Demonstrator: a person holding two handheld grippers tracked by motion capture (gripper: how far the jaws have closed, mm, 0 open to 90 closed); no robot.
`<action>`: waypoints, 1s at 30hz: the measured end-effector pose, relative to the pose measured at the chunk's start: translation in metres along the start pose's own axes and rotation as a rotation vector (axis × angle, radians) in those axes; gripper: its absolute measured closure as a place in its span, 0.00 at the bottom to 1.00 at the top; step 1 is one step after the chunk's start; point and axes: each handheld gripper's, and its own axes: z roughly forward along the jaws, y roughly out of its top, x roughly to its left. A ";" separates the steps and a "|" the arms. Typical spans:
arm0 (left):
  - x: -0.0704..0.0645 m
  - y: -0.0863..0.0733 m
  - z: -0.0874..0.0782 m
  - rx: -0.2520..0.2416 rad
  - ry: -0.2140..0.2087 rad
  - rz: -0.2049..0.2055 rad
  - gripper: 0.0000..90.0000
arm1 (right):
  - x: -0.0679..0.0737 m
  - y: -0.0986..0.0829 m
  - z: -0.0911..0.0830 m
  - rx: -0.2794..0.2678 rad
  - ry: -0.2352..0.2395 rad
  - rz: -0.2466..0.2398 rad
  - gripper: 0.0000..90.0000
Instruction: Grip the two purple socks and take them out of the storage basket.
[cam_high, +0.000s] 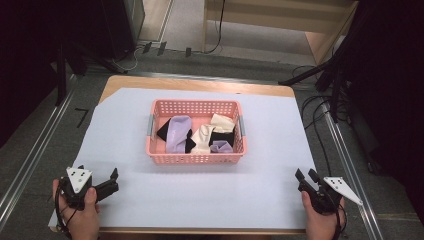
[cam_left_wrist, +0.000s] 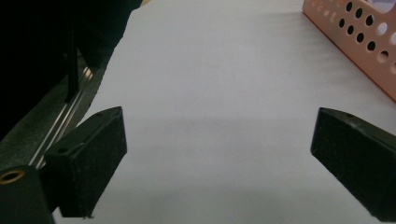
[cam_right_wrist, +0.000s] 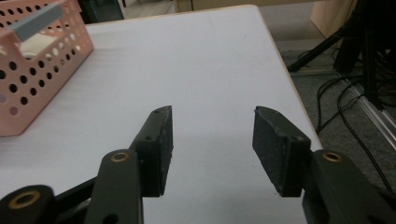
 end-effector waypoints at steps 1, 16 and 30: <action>0.000 0.000 0.000 0.006 -0.002 0.006 0.07 | 0.003 0.002 0.000 0.000 0.008 -0.006 0.55; 0.001 0.001 0.002 0.021 -0.009 -0.003 0.04 | 0.061 0.029 0.012 0.015 0.107 -0.089 0.55; 0.002 0.001 0.003 0.030 -0.014 -0.005 0.01 | 0.138 0.057 0.042 0.048 0.233 -0.178 0.55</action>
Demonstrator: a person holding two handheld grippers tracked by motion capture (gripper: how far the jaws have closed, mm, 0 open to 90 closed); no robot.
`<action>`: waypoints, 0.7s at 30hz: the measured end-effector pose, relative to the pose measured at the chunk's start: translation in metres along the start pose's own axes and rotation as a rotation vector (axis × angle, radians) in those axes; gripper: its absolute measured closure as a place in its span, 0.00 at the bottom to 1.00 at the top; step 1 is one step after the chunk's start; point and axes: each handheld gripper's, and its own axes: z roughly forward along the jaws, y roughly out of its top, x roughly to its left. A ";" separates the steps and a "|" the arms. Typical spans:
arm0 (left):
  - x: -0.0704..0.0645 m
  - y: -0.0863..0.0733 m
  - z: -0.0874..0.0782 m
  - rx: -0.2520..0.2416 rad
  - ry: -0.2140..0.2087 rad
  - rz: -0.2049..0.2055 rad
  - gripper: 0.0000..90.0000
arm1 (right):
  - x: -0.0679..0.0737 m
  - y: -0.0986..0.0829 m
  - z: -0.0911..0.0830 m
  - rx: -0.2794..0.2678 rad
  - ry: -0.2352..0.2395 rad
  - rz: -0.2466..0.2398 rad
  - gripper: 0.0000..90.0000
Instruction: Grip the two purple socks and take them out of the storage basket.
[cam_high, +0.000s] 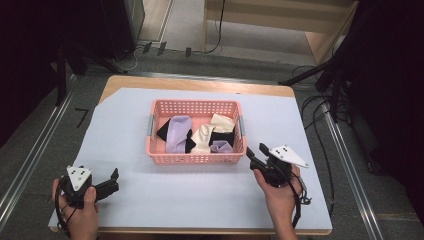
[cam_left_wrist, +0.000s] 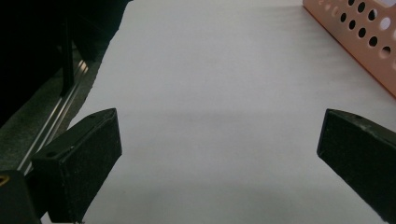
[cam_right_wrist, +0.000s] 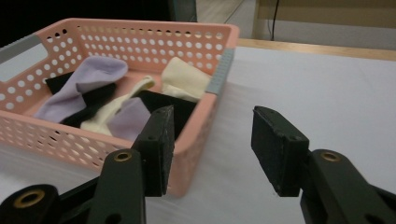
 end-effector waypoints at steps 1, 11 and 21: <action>0.000 0.000 0.000 0.000 0.000 0.000 0.01 | 0.004 0.002 0.003 0.004 0.008 0.000 0.55; -0.001 0.000 0.000 -0.006 0.000 0.008 0.01 | 0.027 0.011 0.029 0.049 0.050 -0.030 0.57; -0.001 0.000 0.001 0.003 -0.004 0.011 0.01 | 0.043 0.016 0.049 0.112 0.073 -0.054 0.61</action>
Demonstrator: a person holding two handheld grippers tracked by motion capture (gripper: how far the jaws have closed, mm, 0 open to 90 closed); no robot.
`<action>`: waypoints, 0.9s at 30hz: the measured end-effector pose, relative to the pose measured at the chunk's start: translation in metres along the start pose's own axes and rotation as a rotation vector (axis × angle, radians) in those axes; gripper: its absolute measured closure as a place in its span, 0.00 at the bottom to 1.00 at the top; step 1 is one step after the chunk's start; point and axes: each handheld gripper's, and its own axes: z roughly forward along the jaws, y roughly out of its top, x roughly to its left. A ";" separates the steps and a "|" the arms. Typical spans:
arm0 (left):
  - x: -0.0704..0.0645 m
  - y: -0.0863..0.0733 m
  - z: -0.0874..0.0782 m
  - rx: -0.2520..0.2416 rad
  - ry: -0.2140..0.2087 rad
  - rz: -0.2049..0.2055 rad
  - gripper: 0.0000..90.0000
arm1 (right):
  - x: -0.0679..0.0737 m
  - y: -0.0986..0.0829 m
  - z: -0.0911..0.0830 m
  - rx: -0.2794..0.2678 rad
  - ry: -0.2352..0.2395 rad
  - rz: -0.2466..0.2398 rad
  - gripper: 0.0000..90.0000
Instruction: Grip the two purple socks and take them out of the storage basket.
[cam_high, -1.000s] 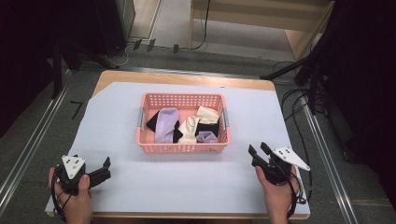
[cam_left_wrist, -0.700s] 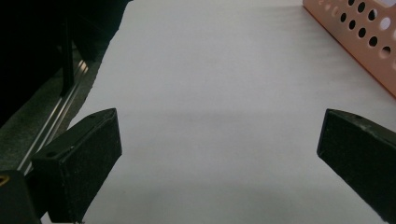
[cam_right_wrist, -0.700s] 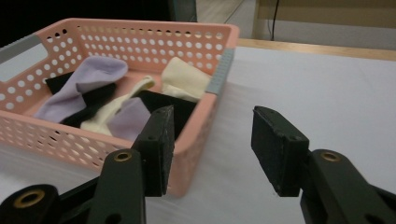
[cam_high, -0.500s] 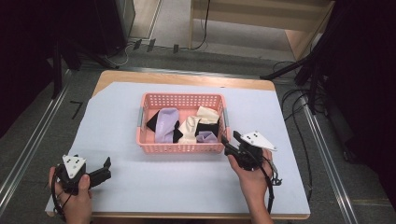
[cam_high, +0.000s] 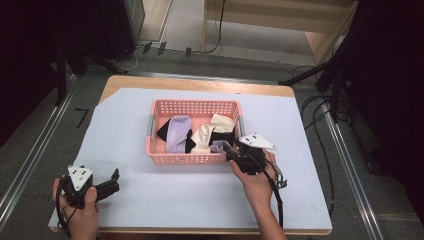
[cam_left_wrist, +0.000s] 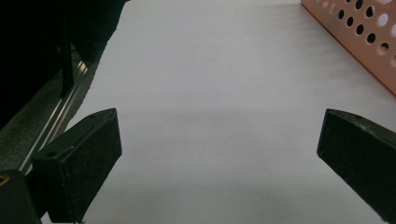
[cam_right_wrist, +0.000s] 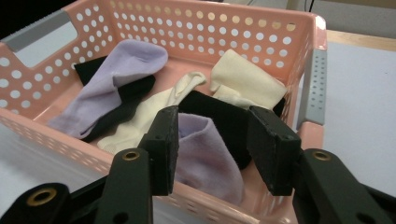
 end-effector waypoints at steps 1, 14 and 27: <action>0.000 0.000 0.000 0.002 -0.002 -0.001 0.01 | 0.001 0.000 0.001 0.005 -0.002 0.005 0.62; 0.000 0.000 0.001 0.005 -0.003 0.002 0.01 | 0.006 0.001 0.018 0.111 0.009 0.092 0.89; 0.000 0.000 0.001 0.008 -0.006 0.001 0.01 | 0.007 0.005 0.008 -0.008 -0.013 0.076 0.99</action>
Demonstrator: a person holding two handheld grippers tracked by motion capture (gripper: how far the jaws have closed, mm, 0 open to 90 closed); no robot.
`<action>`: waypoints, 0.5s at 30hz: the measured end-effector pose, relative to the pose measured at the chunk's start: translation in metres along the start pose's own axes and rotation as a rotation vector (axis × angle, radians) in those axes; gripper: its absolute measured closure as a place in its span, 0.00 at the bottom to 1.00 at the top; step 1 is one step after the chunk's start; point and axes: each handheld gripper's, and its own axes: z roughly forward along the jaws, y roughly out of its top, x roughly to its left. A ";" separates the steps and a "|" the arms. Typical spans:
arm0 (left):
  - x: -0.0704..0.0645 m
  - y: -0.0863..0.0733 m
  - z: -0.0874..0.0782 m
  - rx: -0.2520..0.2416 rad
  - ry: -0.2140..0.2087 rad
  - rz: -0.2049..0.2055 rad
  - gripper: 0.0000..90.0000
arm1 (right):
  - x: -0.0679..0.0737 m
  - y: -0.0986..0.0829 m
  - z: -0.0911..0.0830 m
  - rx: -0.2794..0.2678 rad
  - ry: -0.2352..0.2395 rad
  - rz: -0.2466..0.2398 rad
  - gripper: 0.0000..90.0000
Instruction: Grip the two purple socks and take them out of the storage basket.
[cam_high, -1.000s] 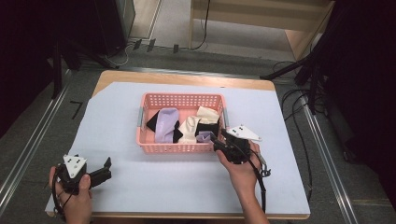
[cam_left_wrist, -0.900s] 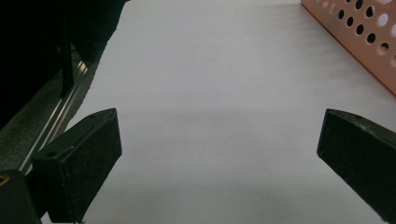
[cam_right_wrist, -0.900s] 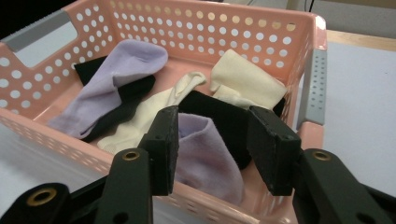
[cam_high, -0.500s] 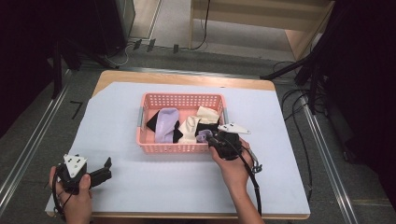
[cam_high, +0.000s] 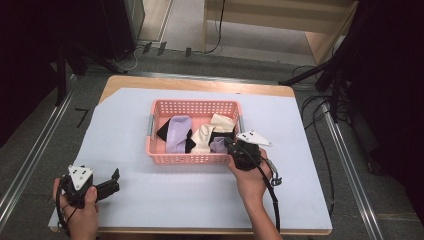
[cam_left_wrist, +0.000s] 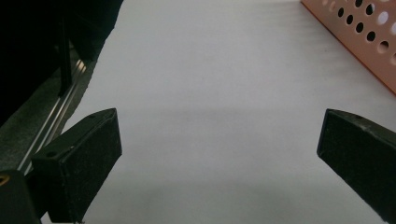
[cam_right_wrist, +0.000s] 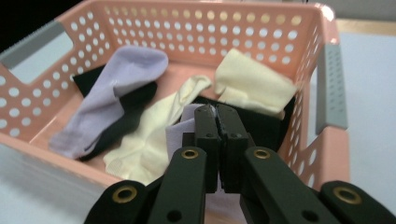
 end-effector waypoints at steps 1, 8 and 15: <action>0.000 0.000 0.000 0.002 -0.001 0.000 0.01 | 0.000 0.001 -0.002 -0.033 0.001 -0.007 0.99; 0.000 0.000 0.000 0.001 -0.001 0.000 0.01 | -0.001 0.004 -0.010 -0.177 0.005 -0.046 0.99; 0.000 0.000 0.000 0.001 -0.003 -0.001 0.01 | 0.000 0.013 -0.017 -0.273 0.009 -0.097 0.99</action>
